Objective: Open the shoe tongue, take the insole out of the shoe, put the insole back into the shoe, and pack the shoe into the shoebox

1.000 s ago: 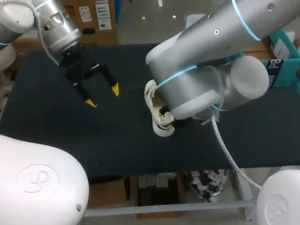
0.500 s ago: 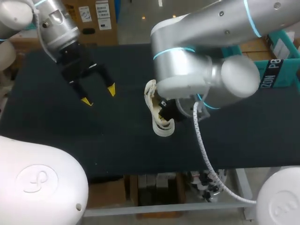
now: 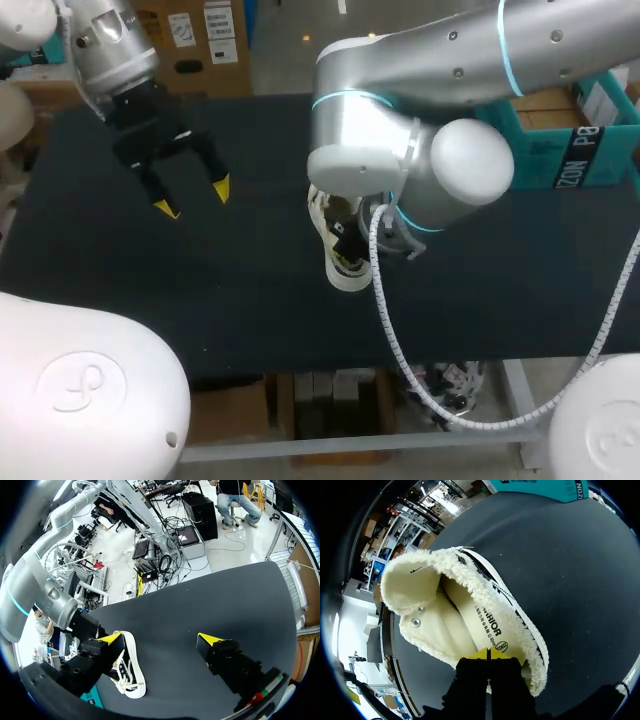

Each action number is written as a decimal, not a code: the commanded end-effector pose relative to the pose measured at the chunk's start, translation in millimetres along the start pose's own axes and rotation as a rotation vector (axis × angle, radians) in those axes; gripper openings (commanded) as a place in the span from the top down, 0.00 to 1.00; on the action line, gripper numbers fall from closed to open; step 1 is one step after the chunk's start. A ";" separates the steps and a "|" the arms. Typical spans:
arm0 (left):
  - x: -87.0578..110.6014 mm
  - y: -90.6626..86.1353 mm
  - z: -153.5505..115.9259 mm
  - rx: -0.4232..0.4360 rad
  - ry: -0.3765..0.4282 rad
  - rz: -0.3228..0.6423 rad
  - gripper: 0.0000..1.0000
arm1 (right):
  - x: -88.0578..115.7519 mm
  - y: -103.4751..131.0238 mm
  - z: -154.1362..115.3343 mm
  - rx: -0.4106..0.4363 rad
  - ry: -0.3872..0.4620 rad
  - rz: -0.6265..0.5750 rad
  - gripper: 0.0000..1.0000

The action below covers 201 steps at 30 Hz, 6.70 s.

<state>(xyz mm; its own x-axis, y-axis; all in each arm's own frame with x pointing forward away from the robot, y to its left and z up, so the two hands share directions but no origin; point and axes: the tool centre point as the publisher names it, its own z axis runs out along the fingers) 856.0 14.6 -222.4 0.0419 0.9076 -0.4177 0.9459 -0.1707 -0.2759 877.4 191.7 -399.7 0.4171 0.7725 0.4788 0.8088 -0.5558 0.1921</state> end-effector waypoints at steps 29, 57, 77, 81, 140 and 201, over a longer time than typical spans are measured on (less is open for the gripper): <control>-7.2 -19.1 -12.5 -0.042 0.024 0.004 0.00 | 18.0 41.8 -46.2 0.159 -0.053 -0.187 1.00; -13.8 -30.7 -19.4 -0.064 0.060 -0.009 0.00 | 12.2 53.6 -75.2 0.109 0.172 -0.191 1.00; -11.7 -27.7 -13.0 -0.049 0.066 0.006 0.00 | 13.8 61.9 -75.3 0.292 0.445 -0.319 1.00; -10.6 -28.2 -13.5 -0.051 0.062 0.008 0.00 | 19.8 70.8 -72.8 0.418 0.477 -0.383 1.00; 6.3 -35.7 -20.1 -0.034 0.162 0.027 0.00 | 39.3 73.4 -57.6 0.049 -0.121 -0.412 0.55; 24.7 -2.5 -57.6 -0.014 0.308 -0.028 0.00 | 14.5 139.7 -101.3 0.147 -0.041 -0.440 1.00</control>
<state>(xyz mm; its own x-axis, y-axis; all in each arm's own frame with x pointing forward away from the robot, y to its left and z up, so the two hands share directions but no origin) 867.4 59.9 -183.6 0.1080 0.9858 -0.1284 0.9570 -0.1380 -0.2550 948.6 97.5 -283.3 0.0391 0.9427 0.3313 0.9570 -0.1307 0.2590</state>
